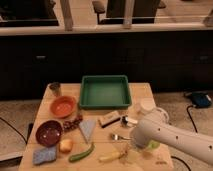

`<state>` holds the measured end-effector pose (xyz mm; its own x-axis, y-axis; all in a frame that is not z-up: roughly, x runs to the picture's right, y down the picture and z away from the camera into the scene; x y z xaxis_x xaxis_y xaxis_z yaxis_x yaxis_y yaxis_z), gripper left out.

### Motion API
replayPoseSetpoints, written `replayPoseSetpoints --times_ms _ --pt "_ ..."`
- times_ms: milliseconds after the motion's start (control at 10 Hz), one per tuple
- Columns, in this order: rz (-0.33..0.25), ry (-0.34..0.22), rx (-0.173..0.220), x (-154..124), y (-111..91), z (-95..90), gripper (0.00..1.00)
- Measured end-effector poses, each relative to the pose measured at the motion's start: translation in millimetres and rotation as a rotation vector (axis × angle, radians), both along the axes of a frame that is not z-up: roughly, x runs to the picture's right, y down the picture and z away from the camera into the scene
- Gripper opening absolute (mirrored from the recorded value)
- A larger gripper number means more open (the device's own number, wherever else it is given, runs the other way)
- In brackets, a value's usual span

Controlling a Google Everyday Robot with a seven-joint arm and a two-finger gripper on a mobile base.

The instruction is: Place banana in tray

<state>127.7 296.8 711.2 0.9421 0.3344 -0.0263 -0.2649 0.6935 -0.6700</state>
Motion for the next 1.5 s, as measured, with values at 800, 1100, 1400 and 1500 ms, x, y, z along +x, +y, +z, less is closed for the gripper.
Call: replayPoseSetpoints --times_ms 800,1100,1400,1500 --pt "0.034 0.011 -0.027 -15.4 12.7 13.8 0.80" --pt "0.042 0.013 -0.040 -18.0 16.6 16.3 0.80" --pt "0.051 0.014 -0.053 -19.1 21.5 19.8 0.80" --pt "0.050 0.012 -0.057 -20.5 22.5 20.6 0.80"
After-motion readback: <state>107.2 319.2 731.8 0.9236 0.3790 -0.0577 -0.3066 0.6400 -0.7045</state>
